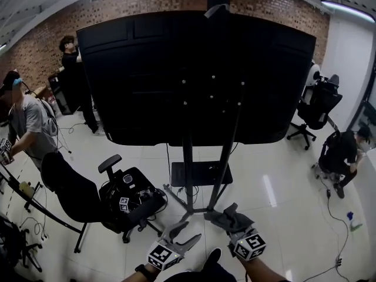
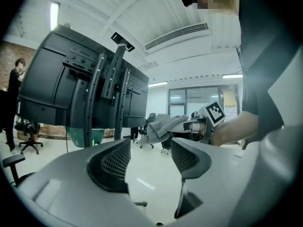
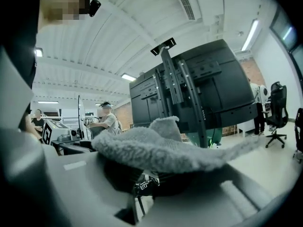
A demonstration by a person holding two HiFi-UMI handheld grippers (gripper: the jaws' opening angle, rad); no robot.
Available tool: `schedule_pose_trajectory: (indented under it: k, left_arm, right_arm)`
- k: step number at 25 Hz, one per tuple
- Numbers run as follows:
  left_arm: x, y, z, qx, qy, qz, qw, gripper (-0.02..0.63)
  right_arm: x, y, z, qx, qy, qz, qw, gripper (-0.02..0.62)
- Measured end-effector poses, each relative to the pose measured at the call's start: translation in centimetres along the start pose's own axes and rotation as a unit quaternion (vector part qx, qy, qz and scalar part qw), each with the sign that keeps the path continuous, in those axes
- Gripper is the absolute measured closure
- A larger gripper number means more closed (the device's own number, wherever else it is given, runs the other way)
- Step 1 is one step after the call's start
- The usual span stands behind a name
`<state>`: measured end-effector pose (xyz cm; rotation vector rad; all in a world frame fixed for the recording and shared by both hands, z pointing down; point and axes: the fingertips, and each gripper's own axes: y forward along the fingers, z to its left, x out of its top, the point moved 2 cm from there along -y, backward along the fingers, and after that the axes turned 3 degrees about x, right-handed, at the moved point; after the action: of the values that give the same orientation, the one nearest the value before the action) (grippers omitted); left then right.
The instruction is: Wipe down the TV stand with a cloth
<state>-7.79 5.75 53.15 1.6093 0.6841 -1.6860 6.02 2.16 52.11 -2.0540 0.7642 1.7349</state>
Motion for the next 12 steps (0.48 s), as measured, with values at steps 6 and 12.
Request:
schedule_pose_trajectory:
  k: [6,12]
  left_arm:
    - [0.8,-5.0,-2.5,-0.005,-0.007,-0.020,0.9998,0.313]
    - [2.4,-6.8,-5.1,-0.009,0.001,-0.038,0.9992,0.313]
  right_arm:
    - [0.8,-4.0,6.4,0.018,-0.009,-0.012,1.000,0.568]
    - [0.8,-7.6,9.3,0.033,-0.013,-0.010,0.999,0.572]
